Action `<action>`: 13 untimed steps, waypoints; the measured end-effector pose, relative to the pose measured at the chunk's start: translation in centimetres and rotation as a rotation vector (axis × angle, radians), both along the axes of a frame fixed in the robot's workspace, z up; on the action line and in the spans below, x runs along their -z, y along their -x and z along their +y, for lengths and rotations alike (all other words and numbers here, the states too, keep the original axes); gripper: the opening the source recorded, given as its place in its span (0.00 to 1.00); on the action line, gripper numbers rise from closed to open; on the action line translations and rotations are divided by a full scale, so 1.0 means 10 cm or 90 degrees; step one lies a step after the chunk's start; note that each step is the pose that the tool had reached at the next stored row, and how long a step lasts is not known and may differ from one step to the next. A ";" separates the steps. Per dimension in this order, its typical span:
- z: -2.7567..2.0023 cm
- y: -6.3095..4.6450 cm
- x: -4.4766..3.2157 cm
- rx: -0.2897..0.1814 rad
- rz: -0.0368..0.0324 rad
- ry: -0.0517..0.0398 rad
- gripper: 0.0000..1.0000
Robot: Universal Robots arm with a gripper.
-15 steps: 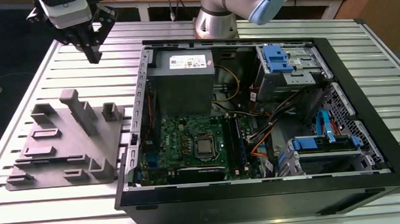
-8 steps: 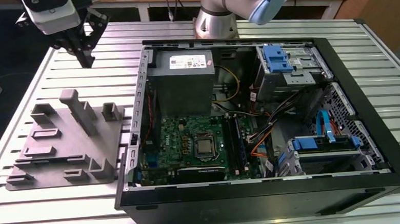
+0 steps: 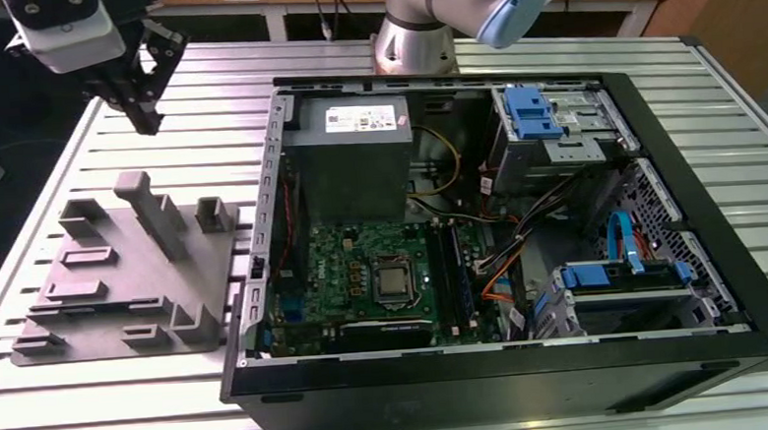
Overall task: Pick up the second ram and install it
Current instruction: 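Reach for the second ram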
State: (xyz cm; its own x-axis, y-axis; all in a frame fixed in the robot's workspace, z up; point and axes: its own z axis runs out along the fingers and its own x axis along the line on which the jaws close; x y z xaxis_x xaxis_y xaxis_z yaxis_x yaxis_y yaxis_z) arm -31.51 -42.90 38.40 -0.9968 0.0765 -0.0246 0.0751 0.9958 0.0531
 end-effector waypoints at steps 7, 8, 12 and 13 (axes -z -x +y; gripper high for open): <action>-0.025 0.18 0.009 0.000 0.0000 0.0000 0.07; -0.029 0.20 0.010 0.000 0.0000 -0.0001 0.07; -0.045 0.29 0.016 0.000 0.0000 -0.0001 0.07; -0.048 0.31 0.017 0.000 0.0000 -0.0001 0.07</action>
State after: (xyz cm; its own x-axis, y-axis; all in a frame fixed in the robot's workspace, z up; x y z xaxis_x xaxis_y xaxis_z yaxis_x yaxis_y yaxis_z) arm -34.63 -43.37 38.23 -0.9968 0.0765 -0.0246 0.0751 0.9957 0.0533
